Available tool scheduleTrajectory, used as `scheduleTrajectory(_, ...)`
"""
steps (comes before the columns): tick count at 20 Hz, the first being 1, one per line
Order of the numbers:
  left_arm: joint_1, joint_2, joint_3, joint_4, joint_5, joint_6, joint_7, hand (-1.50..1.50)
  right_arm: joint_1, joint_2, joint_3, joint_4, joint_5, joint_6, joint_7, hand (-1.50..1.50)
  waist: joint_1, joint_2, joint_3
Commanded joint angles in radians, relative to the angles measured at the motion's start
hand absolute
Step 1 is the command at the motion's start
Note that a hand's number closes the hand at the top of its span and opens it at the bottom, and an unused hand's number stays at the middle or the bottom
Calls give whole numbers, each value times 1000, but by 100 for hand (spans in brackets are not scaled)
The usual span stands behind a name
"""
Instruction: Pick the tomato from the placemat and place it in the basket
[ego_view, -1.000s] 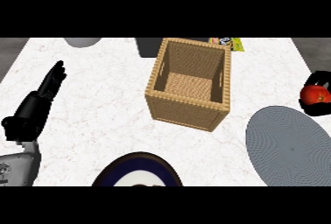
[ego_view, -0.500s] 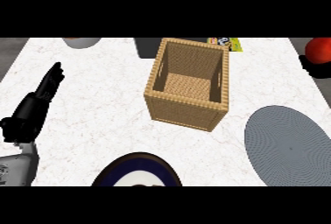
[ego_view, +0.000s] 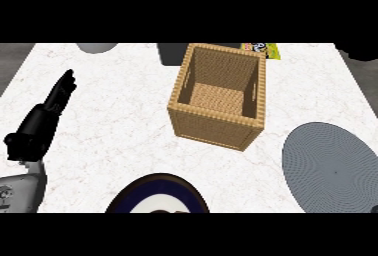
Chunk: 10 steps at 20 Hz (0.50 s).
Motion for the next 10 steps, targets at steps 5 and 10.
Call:
scheduleTrajectory(5, -51, -1, -4, 20, -2, -12, 20, 0, -171, 72, 83, 42, -42, 24, 264, 150, 10, 8, 1)
scheduleTrajectory(10, -22, 11, 8, -10, 14, -31, 25, 0, -295, 185, 184, 151, 12, -21, 394, 150, 21, 8, 1)
